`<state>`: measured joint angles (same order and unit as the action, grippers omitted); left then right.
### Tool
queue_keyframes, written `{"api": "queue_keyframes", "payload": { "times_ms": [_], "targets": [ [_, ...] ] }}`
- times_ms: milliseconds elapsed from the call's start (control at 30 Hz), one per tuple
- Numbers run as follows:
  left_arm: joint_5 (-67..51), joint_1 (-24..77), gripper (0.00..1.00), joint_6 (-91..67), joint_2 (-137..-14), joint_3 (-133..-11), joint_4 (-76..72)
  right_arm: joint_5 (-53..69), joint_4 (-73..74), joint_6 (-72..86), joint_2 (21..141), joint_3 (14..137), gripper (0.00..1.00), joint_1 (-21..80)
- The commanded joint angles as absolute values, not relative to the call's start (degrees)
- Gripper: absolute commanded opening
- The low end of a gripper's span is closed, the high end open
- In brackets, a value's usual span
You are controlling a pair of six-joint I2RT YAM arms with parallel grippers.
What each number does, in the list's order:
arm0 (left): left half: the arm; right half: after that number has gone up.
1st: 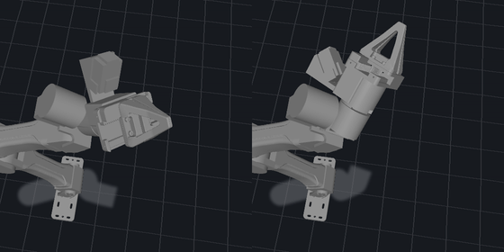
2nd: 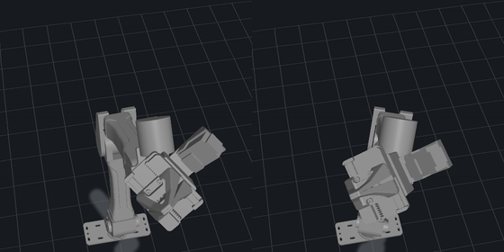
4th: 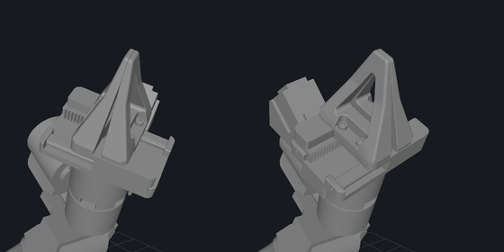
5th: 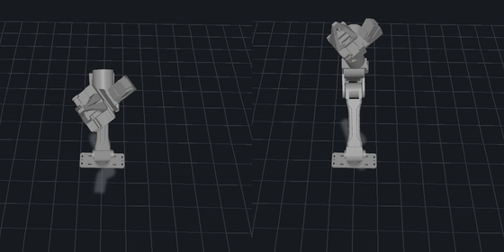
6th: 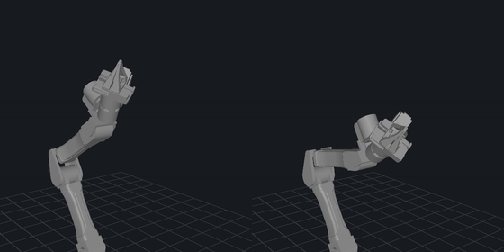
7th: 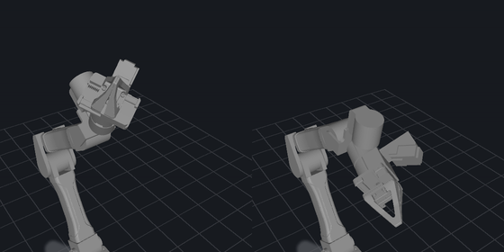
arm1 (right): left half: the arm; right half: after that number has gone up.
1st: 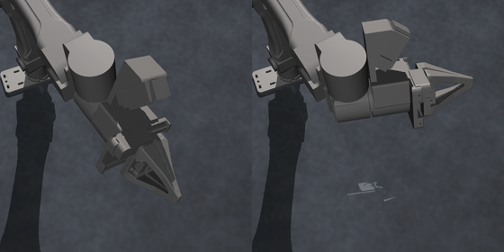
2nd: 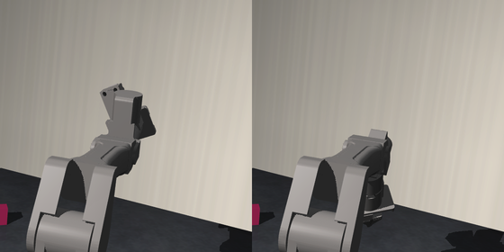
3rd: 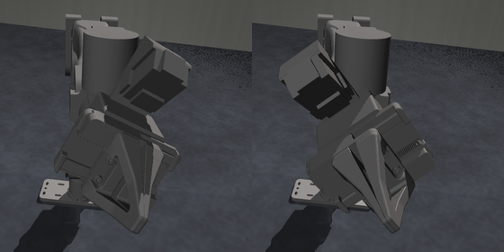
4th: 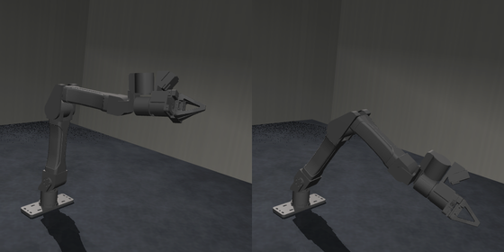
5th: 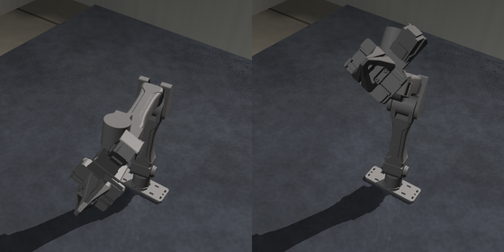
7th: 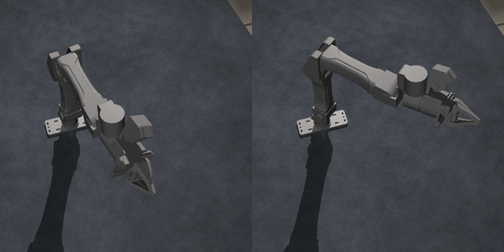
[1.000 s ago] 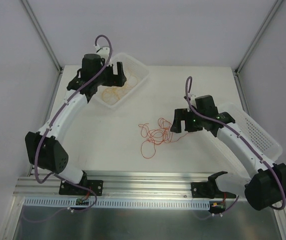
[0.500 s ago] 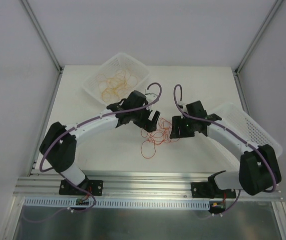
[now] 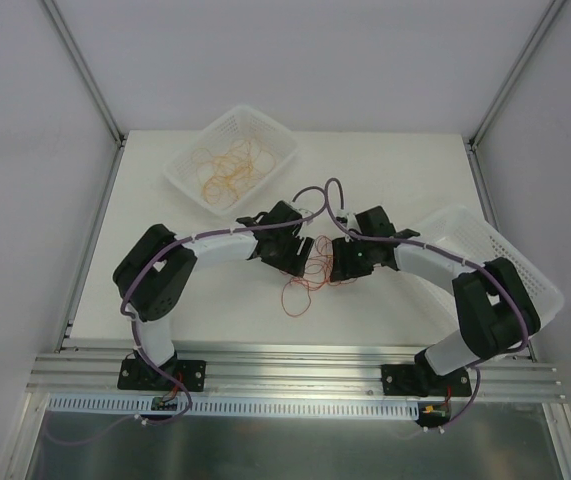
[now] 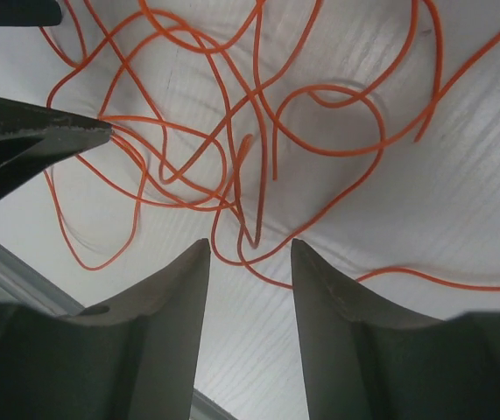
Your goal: Untangle the cables
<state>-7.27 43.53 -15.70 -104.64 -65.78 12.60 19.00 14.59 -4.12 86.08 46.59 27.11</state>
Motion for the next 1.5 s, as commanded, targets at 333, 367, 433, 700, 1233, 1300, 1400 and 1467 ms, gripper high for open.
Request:
{"api": "queue_keyframes", "payload": {
  "times_ms": [333,367,433,700,1233,1300,1400,1467],
  "targets": [
    [-2.64,40.96,0.33,-17.93,-104.94,-63.28,11.51,21.53,12.04,-5.89,88.86,45.0,0.22,31.73],
    [-2.2,40.52,0.31,-17.93,-104.94,-62.93,11.6,21.19,12.65,-5.71,88.16,44.83,0.17,32.08],
    [-1.76,39.03,0.26,-18.37,-104.24,-61.7,11.6,20.74,13.88,-5.71,85.71,45.17,0.12,32.25],
    [-0.26,31.74,0.17,-19.69,-100.29,-55.99,11.69,18.63,28.81,-8.69,75.24,53.95,0.01,32.26],
    [0.18,25.31,0.16,-21.18,-91.51,-52.3,13.18,22.46,47.4,-11.0,69.34,77.62,0.01,31.82],
    [-1.49,25.4,0.17,-21.27,-89.22,-51.95,13.27,24.86,41.78,-6.01,69.78,70.1,0.01,31.9],
    [-2.2,25.4,0.19,-21.18,-84.39,-50.63,13.27,28.91,30.35,-0.28,72.41,62.0,0.01,32.6],
    [-3.16,25.4,0.21,-20.22,-81.22,-49.66,13.27,27.69,25.5,1.84,76.0,60.13,0.01,33.31]
  ]
}}
